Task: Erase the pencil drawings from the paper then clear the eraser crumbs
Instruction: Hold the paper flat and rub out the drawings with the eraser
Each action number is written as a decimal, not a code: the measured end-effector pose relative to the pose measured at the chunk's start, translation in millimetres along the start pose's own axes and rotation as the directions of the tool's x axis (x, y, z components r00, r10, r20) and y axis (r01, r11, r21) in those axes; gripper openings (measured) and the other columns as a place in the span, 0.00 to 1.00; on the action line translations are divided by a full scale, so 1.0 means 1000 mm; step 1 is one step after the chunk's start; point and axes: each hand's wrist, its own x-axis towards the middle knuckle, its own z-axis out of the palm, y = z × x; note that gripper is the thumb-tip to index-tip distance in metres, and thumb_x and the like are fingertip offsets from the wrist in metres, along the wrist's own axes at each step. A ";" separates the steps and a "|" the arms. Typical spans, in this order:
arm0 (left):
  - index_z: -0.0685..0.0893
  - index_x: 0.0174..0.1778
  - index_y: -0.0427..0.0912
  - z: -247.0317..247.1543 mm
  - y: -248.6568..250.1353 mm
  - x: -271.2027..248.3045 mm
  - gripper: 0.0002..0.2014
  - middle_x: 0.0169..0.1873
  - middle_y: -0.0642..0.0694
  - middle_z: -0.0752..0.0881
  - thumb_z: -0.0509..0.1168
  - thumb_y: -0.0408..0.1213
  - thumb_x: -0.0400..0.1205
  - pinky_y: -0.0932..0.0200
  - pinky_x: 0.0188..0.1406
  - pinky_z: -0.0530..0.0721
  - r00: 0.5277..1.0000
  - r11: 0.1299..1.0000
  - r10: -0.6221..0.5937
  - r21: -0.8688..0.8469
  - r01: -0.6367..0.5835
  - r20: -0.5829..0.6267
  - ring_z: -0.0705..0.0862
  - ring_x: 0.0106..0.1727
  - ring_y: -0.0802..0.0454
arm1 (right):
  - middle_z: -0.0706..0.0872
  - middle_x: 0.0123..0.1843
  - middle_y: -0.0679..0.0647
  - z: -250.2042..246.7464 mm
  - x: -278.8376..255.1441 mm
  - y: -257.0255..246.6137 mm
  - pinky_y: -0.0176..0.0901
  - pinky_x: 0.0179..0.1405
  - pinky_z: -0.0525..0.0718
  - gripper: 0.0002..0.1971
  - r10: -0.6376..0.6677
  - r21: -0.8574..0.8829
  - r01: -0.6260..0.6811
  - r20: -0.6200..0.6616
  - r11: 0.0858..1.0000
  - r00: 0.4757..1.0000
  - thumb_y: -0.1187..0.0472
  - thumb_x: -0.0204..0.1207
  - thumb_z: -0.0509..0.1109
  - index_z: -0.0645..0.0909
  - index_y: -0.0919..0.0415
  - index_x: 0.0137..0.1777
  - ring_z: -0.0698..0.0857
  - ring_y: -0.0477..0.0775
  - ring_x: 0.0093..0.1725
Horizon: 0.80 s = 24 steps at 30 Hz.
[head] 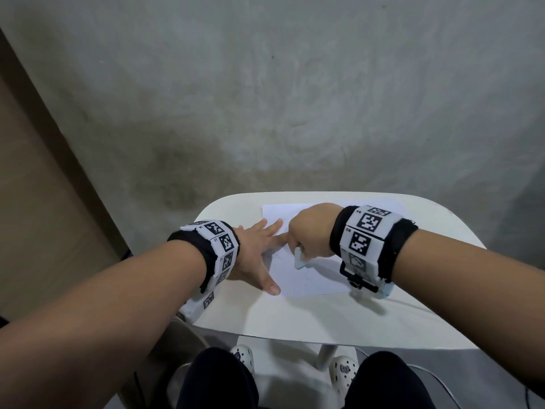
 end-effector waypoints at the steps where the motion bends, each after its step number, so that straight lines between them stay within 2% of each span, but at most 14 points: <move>1: 0.31 0.83 0.67 0.001 -0.001 0.000 0.61 0.83 0.54 0.27 0.73 0.68 0.68 0.28 0.81 0.41 1.000 1.000 -0.003 0.006 0.003 -0.001 0.29 0.84 0.46 | 0.77 0.35 0.48 0.001 -0.001 0.001 0.36 0.28 0.66 0.07 0.003 -0.025 -0.001 0.046 1.000 0.999 0.55 0.78 0.66 0.84 0.56 0.47 0.77 0.53 0.39; 3: 0.30 0.83 0.65 0.003 -0.001 0.002 0.62 0.83 0.54 0.26 0.72 0.69 0.69 0.29 0.81 0.40 1.000 0.999 -0.019 0.030 0.019 -0.001 0.29 0.84 0.46 | 0.76 0.33 0.48 0.001 -0.002 0.002 0.35 0.25 0.64 0.06 -0.002 -0.065 0.012 0.149 0.998 0.989 0.55 0.80 0.65 0.81 0.54 0.43 0.74 0.49 0.32; 4: 0.29 0.83 0.64 0.003 -0.001 0.002 0.62 0.83 0.54 0.26 0.72 0.69 0.69 0.29 0.81 0.40 1.000 0.999 -0.023 0.038 0.023 -0.004 0.29 0.84 0.46 | 0.76 0.31 0.47 -0.001 -0.003 0.003 0.35 0.25 0.64 0.04 -0.012 -0.068 0.024 0.168 0.997 0.986 0.55 0.80 0.66 0.81 0.52 0.46 0.74 0.47 0.30; 6: 0.30 0.82 0.65 0.003 0.000 0.002 0.61 0.83 0.54 0.27 0.73 0.68 0.69 0.28 0.81 0.41 1.000 0.999 -0.018 0.031 0.018 -0.009 0.29 0.85 0.46 | 0.77 0.32 0.46 -0.001 0.000 0.005 0.35 0.28 0.67 0.09 -0.025 -0.018 0.027 0.102 0.999 0.994 0.55 0.79 0.67 0.84 0.53 0.55 0.77 0.50 0.36; 8: 0.31 0.82 0.68 0.002 0.000 0.000 0.61 0.84 0.54 0.28 0.73 0.67 0.69 0.26 0.81 0.42 1.000 1.000 -0.006 0.011 0.007 -0.008 0.30 0.85 0.46 | 0.77 0.33 0.47 0.002 0.001 0.004 0.37 0.32 0.69 0.09 -0.020 0.053 0.021 -0.028 0.998 0.999 0.54 0.76 0.68 0.86 0.54 0.52 0.78 0.53 0.41; 9: 0.31 0.82 0.68 0.001 0.000 0.000 0.60 0.84 0.54 0.28 0.73 0.67 0.69 0.27 0.81 0.42 1.000 1.000 -0.006 0.010 0.006 -0.008 0.29 0.85 0.46 | 0.76 0.31 0.47 0.003 0.001 0.003 0.37 0.32 0.69 0.08 -0.019 0.059 0.021 -0.046 0.998 0.999 0.54 0.76 0.67 0.86 0.55 0.48 0.77 0.54 0.41; 11: 0.30 0.82 0.66 0.001 0.001 -0.001 0.61 0.83 0.53 0.27 0.73 0.67 0.70 0.28 0.81 0.41 1.000 1.000 -0.015 0.027 0.015 -0.003 0.29 0.85 0.47 | 0.76 0.32 0.47 0.004 -0.001 0.001 0.36 0.28 0.66 0.07 -0.023 -0.011 0.024 0.059 1.000 0.998 0.54 0.78 0.66 0.83 0.54 0.43 0.76 0.53 0.40; 13: 0.30 0.83 0.63 0.002 0.001 0.001 0.61 0.83 0.54 0.26 0.72 0.68 0.70 0.29 0.81 0.40 1.000 0.999 -0.030 0.041 0.030 -0.002 0.29 0.84 0.47 | 0.78 0.35 0.47 0.001 -0.003 -0.001 0.36 0.25 0.63 0.08 -0.017 -0.077 0.029 0.157 0.997 0.987 0.54 0.80 0.64 0.83 0.54 0.52 0.75 0.49 0.35; 15: 0.32 0.83 0.64 0.002 0.001 0.001 0.61 0.84 0.54 0.27 0.73 0.68 0.69 0.27 0.81 0.41 1.000 0.999 -0.024 0.035 0.024 -0.007 0.29 0.85 0.46 | 0.78 0.37 0.47 0.000 -0.001 -0.001 0.36 0.25 0.64 0.06 -0.026 -0.021 0.028 0.089 0.999 0.996 0.53 0.79 0.65 0.81 0.51 0.51 0.76 0.51 0.37; 17: 0.35 0.83 0.67 0.003 -0.001 0.002 0.61 0.84 0.56 0.29 0.74 0.69 0.66 0.25 0.80 0.43 1.000 1.000 -0.015 0.013 0.015 -0.017 0.30 0.85 0.46 | 0.77 0.33 0.47 0.001 -0.001 -0.004 0.38 0.29 0.68 0.03 -0.047 0.081 0.050 -0.036 0.995 0.998 0.55 0.76 0.68 0.83 0.50 0.46 0.76 0.53 0.41; 18: 0.35 0.83 0.68 0.003 -0.002 0.003 0.62 0.84 0.56 0.29 0.73 0.70 0.65 0.25 0.80 0.43 1.000 1.000 -0.017 0.011 0.017 -0.018 0.30 0.85 0.46 | 0.75 0.31 0.47 0.001 -0.001 -0.006 0.39 0.32 0.71 0.04 -0.057 0.083 0.061 -0.048 0.995 0.997 0.55 0.76 0.68 0.84 0.51 0.46 0.77 0.53 0.40; 20: 0.34 0.84 0.66 0.003 0.000 0.002 0.62 0.84 0.55 0.28 0.73 0.70 0.66 0.24 0.80 0.44 1.000 0.999 -0.027 0.035 0.027 -0.015 0.30 0.85 0.46 | 0.74 0.30 0.45 0.000 -0.002 -0.009 0.37 0.34 0.72 0.10 -0.060 0.015 0.059 0.052 0.998 0.997 0.55 0.78 0.67 0.86 0.55 0.54 0.77 0.50 0.36; 22: 0.34 0.85 0.63 0.000 0.007 -0.001 0.60 0.84 0.53 0.28 0.73 0.68 0.69 0.26 0.81 0.45 0.999 0.998 -0.041 0.051 0.042 -0.019 0.30 0.85 0.46 | 0.74 0.31 0.45 -0.004 -0.001 -0.012 0.34 0.27 0.67 0.14 -0.048 -0.031 0.054 0.157 0.998 0.986 0.54 0.80 0.66 0.83 0.56 0.63 0.73 0.45 0.29; 24: 0.40 0.86 0.63 -0.002 0.012 -0.007 0.57 0.85 0.54 0.32 0.74 0.64 0.71 0.30 0.82 0.46 0.998 0.998 -0.054 0.027 0.055 -0.034 0.34 0.86 0.46 | 0.77 0.35 0.45 -0.007 0.003 -0.012 0.34 0.25 0.64 0.15 -0.036 0.063 0.031 0.090 0.998 0.995 0.55 0.79 0.69 0.82 0.57 0.65 0.74 0.48 0.32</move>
